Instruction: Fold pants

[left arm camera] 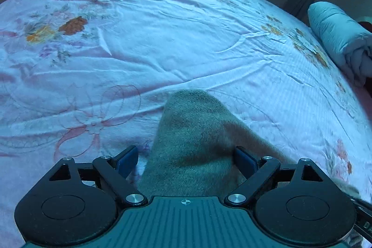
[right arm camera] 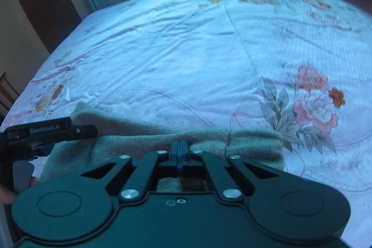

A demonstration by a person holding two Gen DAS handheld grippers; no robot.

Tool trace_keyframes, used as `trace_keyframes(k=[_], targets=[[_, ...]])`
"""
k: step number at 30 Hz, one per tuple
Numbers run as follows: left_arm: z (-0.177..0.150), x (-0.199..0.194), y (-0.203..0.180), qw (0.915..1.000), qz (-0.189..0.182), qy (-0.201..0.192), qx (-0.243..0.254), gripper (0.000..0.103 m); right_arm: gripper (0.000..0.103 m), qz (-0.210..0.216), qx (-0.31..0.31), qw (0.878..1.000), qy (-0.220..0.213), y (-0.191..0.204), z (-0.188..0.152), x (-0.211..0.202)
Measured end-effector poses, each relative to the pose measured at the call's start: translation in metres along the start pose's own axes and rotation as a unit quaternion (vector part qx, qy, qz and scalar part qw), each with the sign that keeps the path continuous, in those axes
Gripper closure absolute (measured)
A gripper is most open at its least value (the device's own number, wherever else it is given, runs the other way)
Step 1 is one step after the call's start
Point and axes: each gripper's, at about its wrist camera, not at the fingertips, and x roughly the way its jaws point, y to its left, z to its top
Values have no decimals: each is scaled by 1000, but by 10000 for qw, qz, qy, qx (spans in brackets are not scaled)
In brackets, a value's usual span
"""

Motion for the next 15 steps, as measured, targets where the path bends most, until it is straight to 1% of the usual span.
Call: trace_keyframes(k=[1,2,5,7,9,10,11,12,13,14,15], targets=[[-3,-5,2,10000,0,-12,79,14,99,48,-129,9999,-81,5,-1,-9],[-5,-10,3,9999,-8,-7,162,14,93,81,-249,9996,-115,8,-4,-16],[-15,-27,9,9993,-26,52,364,14,89,181,-455,9988,-82,11,-11,-34],[-23,-37,13,9987,0,72,497,14,84,131,-506,9986,-83,9,-18,-46],[-32,-47,17,9978,52,56,655,14,80,45,-576,9982,-172,5,-26,-60],[-36,-51,20,9974,86,61,713,14,74,-15,-605,9979,-234,2,-29,-67],[-39,-54,23,9971,105,67,754,14,61,-95,-621,9976,-292,-1,-32,-73],[-42,-57,26,9969,115,76,770,14,49,-192,-632,9972,-361,-6,-36,-79],[-45,-59,29,9969,116,92,776,14,29,-284,-626,9967,-430,-10,-38,-85],[-48,-60,32,9970,103,109,761,14,26,-391,-623,9960,-502,-16,-41,-89],[-49,-60,34,9972,95,135,730,14,26,-497,-627,9955,-515,-21,-42,-91]])
